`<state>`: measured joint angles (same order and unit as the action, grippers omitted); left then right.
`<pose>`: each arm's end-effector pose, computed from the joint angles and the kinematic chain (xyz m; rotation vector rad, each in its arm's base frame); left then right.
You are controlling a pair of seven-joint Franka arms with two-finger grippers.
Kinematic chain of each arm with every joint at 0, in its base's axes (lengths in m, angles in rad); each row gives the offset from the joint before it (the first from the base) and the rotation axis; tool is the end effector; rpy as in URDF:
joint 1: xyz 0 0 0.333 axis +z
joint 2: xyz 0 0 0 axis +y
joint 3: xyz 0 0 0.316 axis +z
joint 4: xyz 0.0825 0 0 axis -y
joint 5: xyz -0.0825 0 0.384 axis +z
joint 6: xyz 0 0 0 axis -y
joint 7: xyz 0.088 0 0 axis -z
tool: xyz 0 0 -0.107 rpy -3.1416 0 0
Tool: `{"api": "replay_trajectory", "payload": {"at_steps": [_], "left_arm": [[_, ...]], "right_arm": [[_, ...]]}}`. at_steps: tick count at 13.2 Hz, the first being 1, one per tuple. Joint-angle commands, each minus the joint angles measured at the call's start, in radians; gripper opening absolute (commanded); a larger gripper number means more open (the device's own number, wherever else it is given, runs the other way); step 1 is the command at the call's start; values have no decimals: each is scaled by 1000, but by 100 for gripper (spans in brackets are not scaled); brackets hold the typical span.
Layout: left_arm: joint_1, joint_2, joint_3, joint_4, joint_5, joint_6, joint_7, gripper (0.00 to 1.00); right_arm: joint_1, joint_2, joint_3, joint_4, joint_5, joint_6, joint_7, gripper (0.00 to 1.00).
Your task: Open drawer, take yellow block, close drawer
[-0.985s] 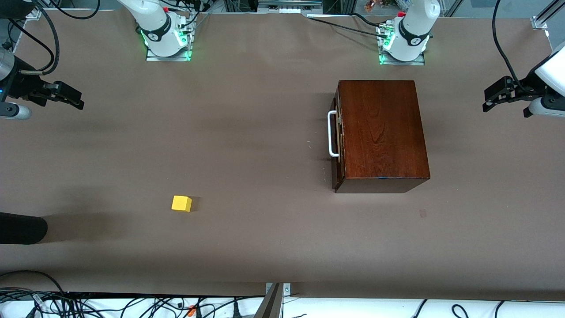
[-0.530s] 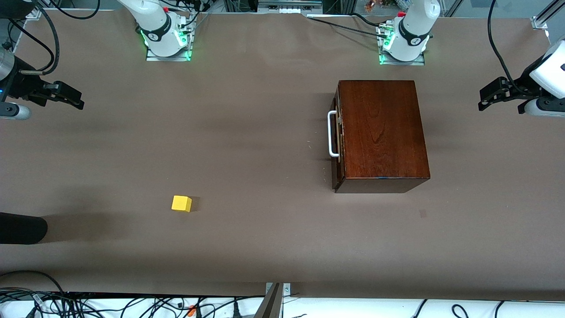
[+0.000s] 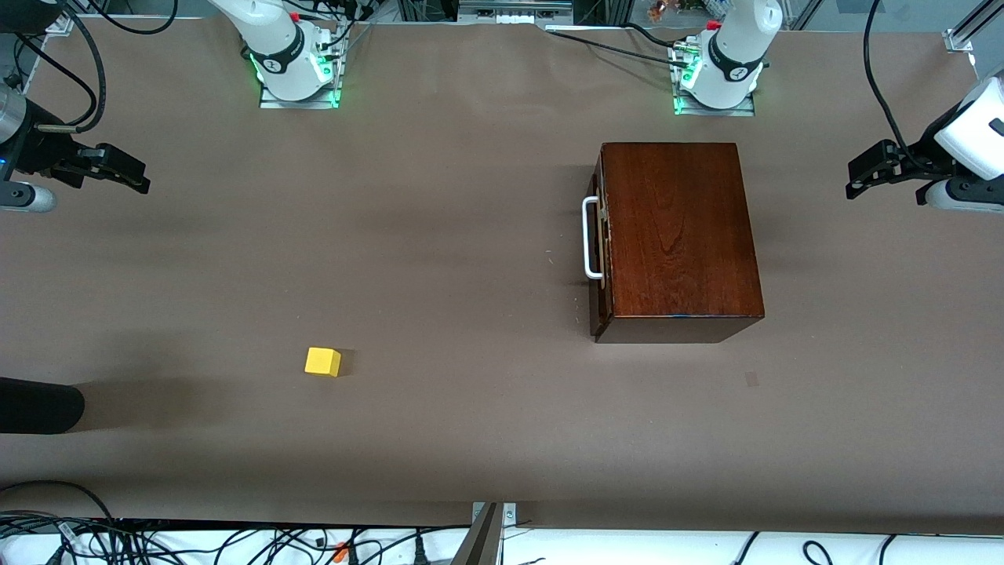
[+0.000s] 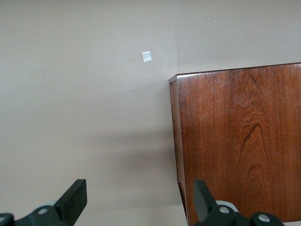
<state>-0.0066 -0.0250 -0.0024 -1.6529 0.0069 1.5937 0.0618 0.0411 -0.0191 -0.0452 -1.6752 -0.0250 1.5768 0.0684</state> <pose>0.5469 -0.0042 0.6015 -3.1331 0.1114 0.0539 0.5453 -0.0051 0.5864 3.1106 -0.1110 -0.1222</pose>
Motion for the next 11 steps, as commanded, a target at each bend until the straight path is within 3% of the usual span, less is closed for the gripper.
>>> {"api": "replay_trajectory", "payload": {"at_steps": [1,11], "left_arm": [[-4,23,-1,44,-5,-20,-5,100],[4,43,1,70,-8,-24,0,100]], "right_arm": [[3,5,-5,19,16,-21,-9,100],[3,5,-5,19,14,-23,-9,100]]}}
